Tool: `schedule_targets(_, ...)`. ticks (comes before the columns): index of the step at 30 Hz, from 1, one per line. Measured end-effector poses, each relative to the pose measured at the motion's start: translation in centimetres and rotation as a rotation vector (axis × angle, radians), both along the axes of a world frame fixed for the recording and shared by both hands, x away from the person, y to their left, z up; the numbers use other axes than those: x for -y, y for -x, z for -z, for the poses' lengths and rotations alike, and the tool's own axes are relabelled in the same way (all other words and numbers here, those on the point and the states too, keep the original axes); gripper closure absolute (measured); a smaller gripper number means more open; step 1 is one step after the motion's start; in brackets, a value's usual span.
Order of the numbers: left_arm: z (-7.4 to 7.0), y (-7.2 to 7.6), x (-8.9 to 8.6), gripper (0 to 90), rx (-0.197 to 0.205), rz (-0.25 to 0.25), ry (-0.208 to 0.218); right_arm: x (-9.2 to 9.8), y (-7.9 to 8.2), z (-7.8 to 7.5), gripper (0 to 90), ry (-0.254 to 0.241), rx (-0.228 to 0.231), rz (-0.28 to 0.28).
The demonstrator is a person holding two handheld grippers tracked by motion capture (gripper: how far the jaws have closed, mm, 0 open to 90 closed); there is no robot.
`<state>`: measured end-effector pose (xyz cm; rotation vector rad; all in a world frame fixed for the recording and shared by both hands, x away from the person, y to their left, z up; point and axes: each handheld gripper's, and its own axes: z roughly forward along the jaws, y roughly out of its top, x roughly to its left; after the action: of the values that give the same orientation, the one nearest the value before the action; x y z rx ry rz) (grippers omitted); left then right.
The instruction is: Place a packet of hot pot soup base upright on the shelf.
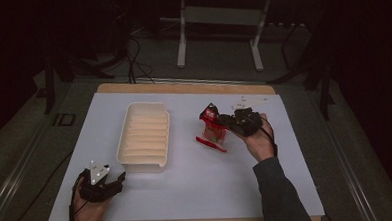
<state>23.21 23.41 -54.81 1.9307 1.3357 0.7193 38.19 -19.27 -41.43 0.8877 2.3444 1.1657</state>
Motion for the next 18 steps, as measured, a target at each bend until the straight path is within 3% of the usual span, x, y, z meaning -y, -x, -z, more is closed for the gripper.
schedule_targets(18, 0.0, 0.0, 0.0, 34.5, 0.0, 0.001, 0.003, -2.2, -1.2, -0.9, 88.8, -0.013, 0.026, -0.032)
